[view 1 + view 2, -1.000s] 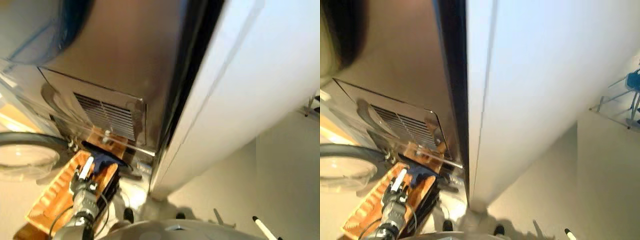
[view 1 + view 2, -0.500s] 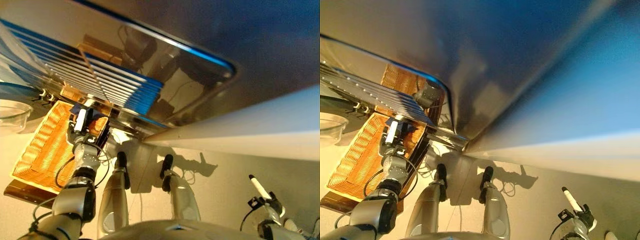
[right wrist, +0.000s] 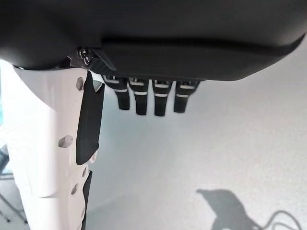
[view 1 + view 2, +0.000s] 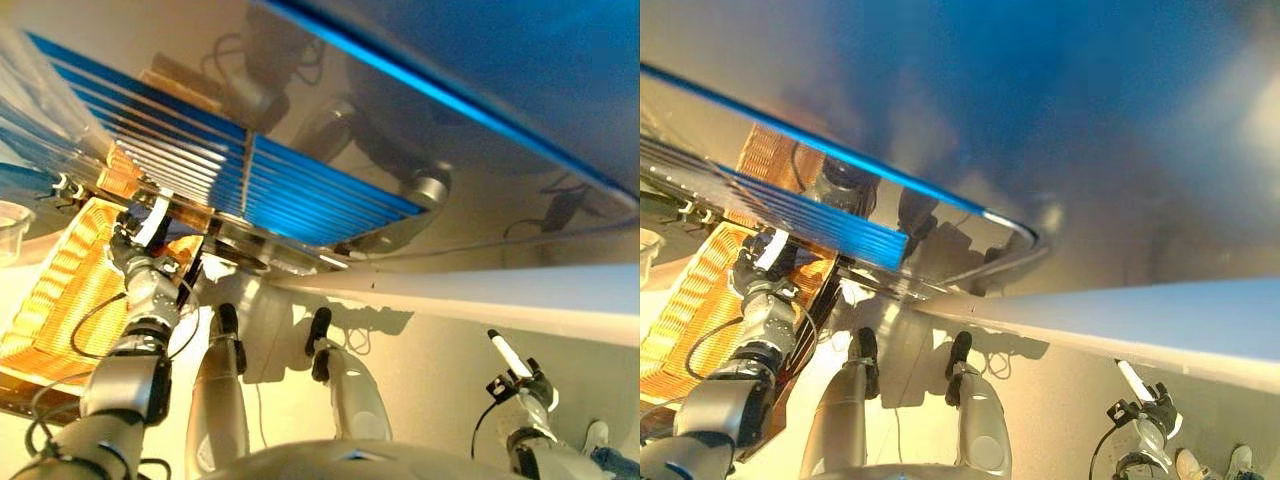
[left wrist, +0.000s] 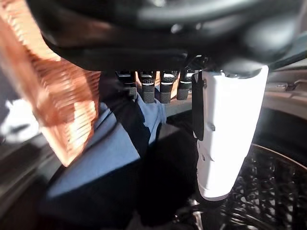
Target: Pick up the clothes and place them into the washing machine
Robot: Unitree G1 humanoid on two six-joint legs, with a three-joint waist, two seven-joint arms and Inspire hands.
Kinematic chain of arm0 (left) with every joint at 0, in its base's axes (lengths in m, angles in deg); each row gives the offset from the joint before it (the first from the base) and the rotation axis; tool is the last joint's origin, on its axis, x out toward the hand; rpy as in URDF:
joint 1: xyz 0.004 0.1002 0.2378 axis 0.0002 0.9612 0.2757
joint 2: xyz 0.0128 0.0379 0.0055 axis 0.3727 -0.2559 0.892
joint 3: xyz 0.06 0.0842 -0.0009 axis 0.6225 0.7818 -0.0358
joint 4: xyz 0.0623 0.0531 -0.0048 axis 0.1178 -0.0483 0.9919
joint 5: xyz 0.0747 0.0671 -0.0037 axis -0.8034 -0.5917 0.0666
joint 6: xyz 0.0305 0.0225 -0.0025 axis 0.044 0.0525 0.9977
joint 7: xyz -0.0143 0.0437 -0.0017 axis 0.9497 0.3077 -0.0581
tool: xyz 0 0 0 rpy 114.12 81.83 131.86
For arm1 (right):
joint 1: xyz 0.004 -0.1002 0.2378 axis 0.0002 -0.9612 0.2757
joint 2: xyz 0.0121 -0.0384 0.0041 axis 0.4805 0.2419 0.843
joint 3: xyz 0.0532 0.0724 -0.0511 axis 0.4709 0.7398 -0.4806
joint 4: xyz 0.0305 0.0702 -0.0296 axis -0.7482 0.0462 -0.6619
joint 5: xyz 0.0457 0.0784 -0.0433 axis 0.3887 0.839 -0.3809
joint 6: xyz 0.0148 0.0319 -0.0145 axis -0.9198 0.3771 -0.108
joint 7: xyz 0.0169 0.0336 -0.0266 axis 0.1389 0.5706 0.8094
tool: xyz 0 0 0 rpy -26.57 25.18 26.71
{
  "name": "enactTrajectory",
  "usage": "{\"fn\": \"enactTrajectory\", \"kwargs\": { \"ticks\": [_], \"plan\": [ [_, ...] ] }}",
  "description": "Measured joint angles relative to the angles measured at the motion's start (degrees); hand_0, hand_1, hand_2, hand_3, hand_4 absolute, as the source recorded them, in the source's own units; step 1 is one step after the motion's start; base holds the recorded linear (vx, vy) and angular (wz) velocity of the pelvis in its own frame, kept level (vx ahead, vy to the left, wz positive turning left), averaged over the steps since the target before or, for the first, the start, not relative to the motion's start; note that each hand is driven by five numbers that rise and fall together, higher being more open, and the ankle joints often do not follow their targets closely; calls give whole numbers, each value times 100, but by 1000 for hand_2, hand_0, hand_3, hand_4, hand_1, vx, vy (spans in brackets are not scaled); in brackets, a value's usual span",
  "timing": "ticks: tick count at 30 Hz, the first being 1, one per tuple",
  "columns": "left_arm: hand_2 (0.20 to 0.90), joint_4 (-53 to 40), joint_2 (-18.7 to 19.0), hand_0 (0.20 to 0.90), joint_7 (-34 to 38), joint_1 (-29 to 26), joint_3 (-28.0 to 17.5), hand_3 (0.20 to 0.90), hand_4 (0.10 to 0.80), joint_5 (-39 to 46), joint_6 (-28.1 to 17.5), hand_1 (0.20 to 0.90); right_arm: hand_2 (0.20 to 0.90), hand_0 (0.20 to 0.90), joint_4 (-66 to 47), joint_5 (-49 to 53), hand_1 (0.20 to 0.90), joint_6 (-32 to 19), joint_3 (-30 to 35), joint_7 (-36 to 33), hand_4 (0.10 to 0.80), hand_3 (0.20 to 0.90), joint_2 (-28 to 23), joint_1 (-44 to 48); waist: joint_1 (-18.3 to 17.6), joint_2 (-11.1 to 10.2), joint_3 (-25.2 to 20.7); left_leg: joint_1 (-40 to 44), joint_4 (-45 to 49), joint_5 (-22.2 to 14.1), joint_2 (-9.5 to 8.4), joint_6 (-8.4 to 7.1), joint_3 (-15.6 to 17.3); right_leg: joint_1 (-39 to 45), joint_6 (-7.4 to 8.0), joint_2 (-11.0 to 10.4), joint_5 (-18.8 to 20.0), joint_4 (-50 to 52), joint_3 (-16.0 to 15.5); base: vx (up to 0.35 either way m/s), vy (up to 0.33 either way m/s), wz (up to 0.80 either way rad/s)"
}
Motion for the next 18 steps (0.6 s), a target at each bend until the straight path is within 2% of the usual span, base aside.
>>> {"fn": "enactTrajectory", "kwargs": {
  "ticks": [6, 13, 18],
  "plan": [
    [900, 142, -12, 900, 178, -67, 33, 900, 800, -415, 139, 900, 900, 900, 19, -1, 900, 4, 48, -7, 800, 900, 0, -20, -55, -20, -17, -59, 165, -115, 20, 85, 113, -32, 60, -37, 85, -34, 109, -11, 7, -8],
    [900, 248, 7, 900, 222, -25, 73, 900, 800, -718, 205, 900, 900, 900, -19, -10, 900, 5, 61, 12, 800, 900, -4, -11, 6, 3, -23, -8, 133, -107, -6, 96, 122, 28, 66, -59, 108, -87, 116, -4, -7, 0],
    [900, 410, 1, 900, 254, 45, 87, 900, 800, -1076, 344, 900, 900, 900, -27, -16, 900, 7, 60, 28, 800, 900, -30, -3, 22, 97, -32, 143, 36, -99, -31, 81, 110, 173, 62, -80, 103, -120, 71, -5, -21, 3]
  ]
}}
